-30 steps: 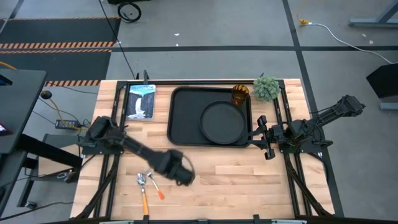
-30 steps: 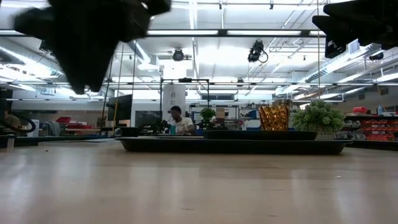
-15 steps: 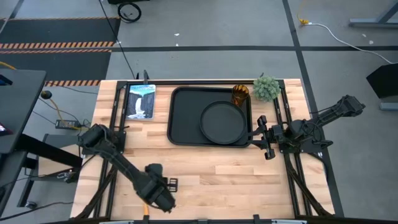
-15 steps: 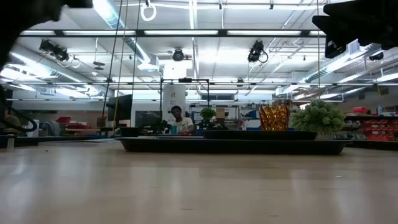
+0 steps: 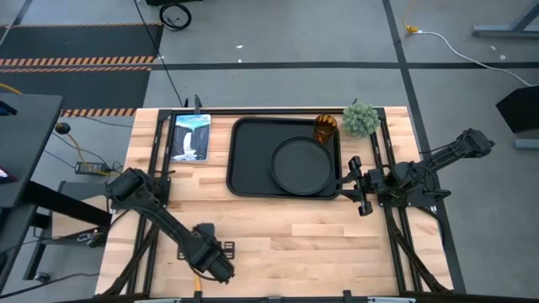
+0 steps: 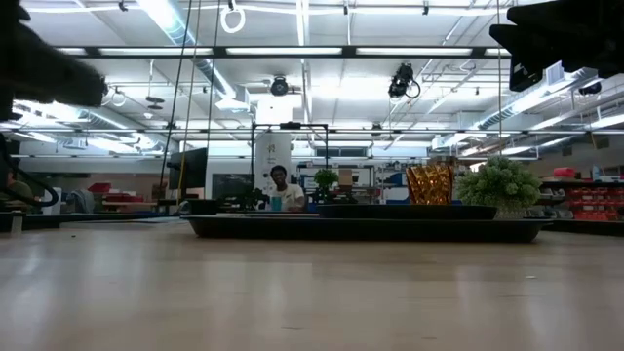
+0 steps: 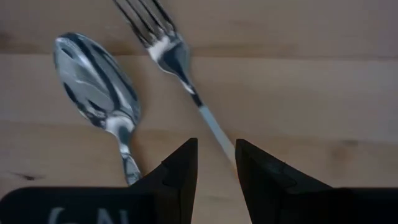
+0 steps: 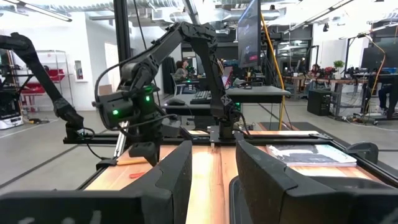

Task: Pick and place plate/cup/fork/spoon on tray
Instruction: Put the fork to the left of the black plate on the black tray, then put the spoon to the left of the fork on the black tray

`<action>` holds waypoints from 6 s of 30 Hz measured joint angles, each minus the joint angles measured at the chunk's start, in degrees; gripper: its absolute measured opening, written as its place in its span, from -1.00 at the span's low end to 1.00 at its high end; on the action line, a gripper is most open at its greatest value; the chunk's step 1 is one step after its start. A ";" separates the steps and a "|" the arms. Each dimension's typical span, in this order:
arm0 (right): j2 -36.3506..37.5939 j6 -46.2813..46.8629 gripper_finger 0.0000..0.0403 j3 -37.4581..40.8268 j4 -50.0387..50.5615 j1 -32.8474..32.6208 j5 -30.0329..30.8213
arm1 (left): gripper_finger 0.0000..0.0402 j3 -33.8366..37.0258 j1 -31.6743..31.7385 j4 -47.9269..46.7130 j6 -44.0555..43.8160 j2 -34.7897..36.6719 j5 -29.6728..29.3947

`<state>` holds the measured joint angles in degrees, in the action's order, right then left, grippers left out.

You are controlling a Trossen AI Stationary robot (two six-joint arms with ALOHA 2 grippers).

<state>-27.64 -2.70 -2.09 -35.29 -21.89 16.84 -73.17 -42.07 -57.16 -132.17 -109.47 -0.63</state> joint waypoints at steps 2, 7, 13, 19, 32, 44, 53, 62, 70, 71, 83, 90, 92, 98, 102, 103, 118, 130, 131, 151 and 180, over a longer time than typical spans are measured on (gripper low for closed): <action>0.00 -0.02 -0.35 0.00 0.00 0.00 0.02 | -0.42 0.87 0.03 0.30 -0.25 0.00 0.50; 0.00 0.00 -0.35 0.01 0.00 -0.01 0.01 | -0.42 3.21 0.01 3.76 -0.21 0.20 0.44; 0.00 -0.02 -0.35 0.00 0.03 -0.01 0.01 | -0.42 4.87 0.13 7.03 0.08 0.24 -0.72; 0.00 -0.02 -0.35 0.00 0.00 0.00 0.01 | -0.42 4.90 0.12 7.12 0.33 0.28 -1.63; 0.00 -0.02 -0.35 0.01 0.01 -0.02 0.02 | -0.77 4.94 0.12 8.63 11.13 0.24 -5.84; 0.00 -0.02 -0.35 0.00 0.00 0.00 0.02 | -0.88 5.01 0.25 8.57 17.77 0.11 -11.91; 0.00 -0.02 -0.35 0.02 0.00 0.00 0.02 | -0.90 5.10 0.58 8.54 12.80 0.02 -15.03; 0.00 -0.02 -0.35 0.00 0.00 0.00 0.02 | -0.87 5.03 1.73 8.48 14.01 0.02 -15.60; 0.00 0.00 -0.35 0.02 0.00 0.00 0.02 | -0.89 4.92 2.17 8.41 14.20 0.21 -16.68; 0.00 -0.02 -0.35 0.00 0.00 0.00 0.02 | -0.89 4.90 2.17 8.41 14.28 0.37 -16.82; 0.01 -0.02 -0.35 0.01 0.00 -0.01 0.01 | -0.89 4.81 2.84 7.72 15.52 5.91 -25.12; 0.00 -0.01 -0.35 0.02 0.00 -0.01 0.02 | -0.86 4.79 9.28 7.63 23.95 7.70 -28.13; 0.00 -0.01 -0.35 0.01 0.00 -0.02 0.01 | -0.86 4.81 12.27 7.86 27.36 7.85 -28.14; 0.00 -0.01 -0.35 0.01 0.01 -0.01 0.02 | -0.87 4.78 22.34 11.32 39.24 8.35 -27.85; 0.00 -0.01 -0.35 0.01 0.00 0.00 0.02 | -0.86 4.77 28.68 13.21 47.07 8.41 -27.45; 0.00 -0.01 -0.35 0.00 0.00 0.00 0.01 | -0.86 4.77 30.27 13.71 48.91 8.44 -27.03; 0.00 -0.01 -0.35 0.00 0.02 0.00 0.01 | -0.86 4.77 47.56 26.04 67.34 8.25 -26.32; 0.00 0.00 -0.35 0.00 0.00 0.00 0.02 | -0.86 4.74 48.95 28.62 65.32 7.46 -26.71; 0.00 0.00 -0.35 0.00 0.02 -0.02 0.02 | -0.86 4.72 48.95 29.04 65.32 6.98 -26.34; -0.09 -0.02 -0.35 0.02 0.00 0.00 0.02 | -0.74 4.81 48.99 34.53 63.33 -1.25 -20.71; -0.11 0.00 -0.35 0.02 -0.19 -0.02 0.02 | -0.44 4.70 28.56 32.93 74.19 10.75 -16.62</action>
<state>-27.74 -2.70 -2.07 -35.48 -21.91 16.86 -68.47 -13.51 -24.23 -57.98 -98.72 -17.25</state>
